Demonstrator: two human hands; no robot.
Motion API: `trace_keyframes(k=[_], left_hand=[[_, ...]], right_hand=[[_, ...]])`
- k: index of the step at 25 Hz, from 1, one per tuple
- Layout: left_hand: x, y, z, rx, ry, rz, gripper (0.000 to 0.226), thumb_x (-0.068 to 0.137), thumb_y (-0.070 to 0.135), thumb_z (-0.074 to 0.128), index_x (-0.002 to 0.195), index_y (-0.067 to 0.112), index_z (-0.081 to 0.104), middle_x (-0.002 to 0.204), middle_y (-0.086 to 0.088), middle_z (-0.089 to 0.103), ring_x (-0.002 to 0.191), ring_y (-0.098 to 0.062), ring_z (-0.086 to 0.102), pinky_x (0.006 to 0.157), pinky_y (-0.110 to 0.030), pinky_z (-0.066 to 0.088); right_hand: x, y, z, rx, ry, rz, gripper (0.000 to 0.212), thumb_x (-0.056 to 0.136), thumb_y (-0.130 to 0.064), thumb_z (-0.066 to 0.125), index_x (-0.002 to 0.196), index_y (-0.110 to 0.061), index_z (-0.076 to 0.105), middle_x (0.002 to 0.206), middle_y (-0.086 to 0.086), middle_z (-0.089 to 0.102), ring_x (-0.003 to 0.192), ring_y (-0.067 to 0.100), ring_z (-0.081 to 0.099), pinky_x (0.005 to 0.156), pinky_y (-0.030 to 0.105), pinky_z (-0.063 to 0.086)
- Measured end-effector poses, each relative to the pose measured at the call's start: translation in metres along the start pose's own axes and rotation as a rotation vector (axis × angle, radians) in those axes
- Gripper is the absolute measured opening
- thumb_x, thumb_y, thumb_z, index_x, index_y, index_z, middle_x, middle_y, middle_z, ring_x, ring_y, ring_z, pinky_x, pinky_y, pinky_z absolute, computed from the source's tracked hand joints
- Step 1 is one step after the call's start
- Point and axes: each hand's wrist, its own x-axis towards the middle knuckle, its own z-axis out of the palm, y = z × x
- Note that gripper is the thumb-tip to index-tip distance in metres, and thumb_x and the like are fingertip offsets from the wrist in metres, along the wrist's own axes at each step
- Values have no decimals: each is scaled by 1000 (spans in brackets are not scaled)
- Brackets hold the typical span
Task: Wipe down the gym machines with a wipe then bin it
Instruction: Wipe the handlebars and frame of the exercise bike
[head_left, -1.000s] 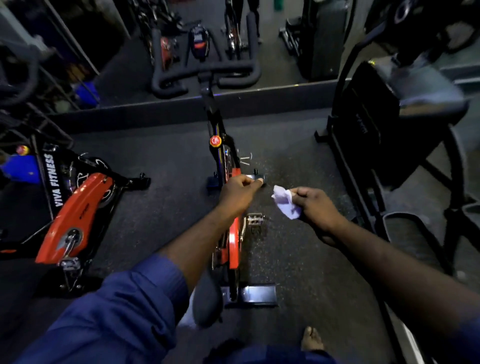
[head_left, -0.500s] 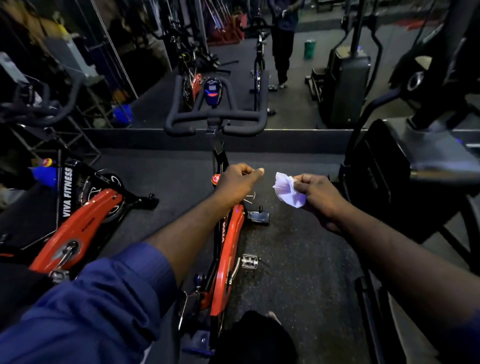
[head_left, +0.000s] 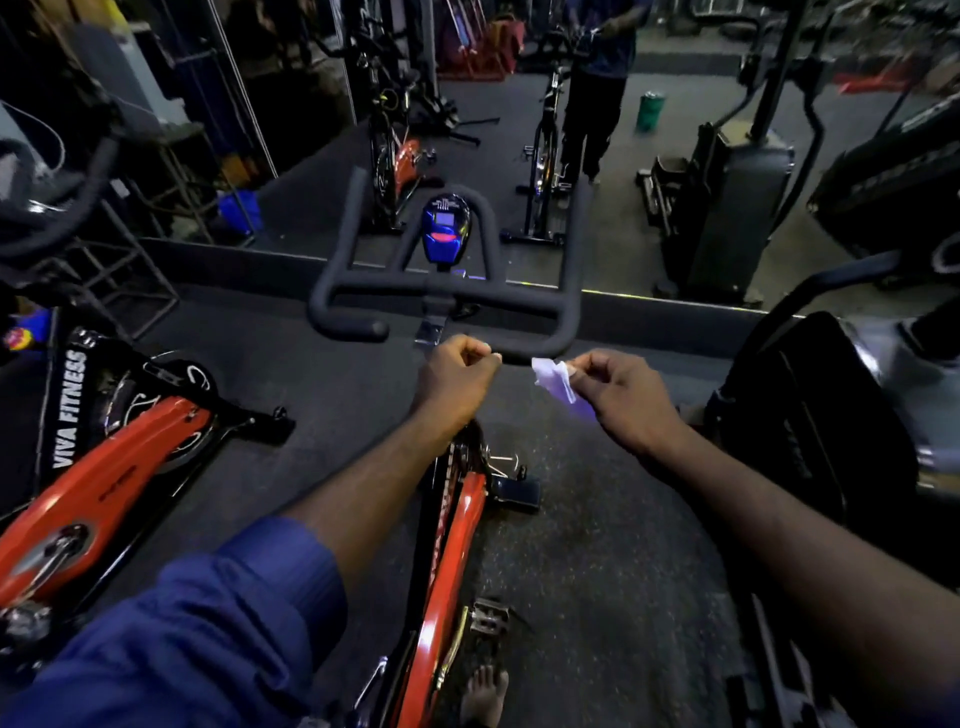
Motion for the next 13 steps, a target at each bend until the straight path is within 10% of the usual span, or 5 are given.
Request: trace_keyframes(k=[5,13], left_hand=[[102,-12,-21,215,180,35,14,94,20,67,107,19,71,111,-5,72,106,-25,66,89,-31,46],[155,-60,1,303,21,-304,65,77,52,75,128,14,61,127,-9,70,113,-32,67,81,-30,48]], right_hand=[[89,-27,35,-83,189,-272,10,101,-22,65,101,-21,76,89,-16,73,81,-13,62,76,5,42],[115,40,95,-432,-243,-638,49,102,-20,58,151,-21,51,151,2,56,140,20,52,112,40,45]])
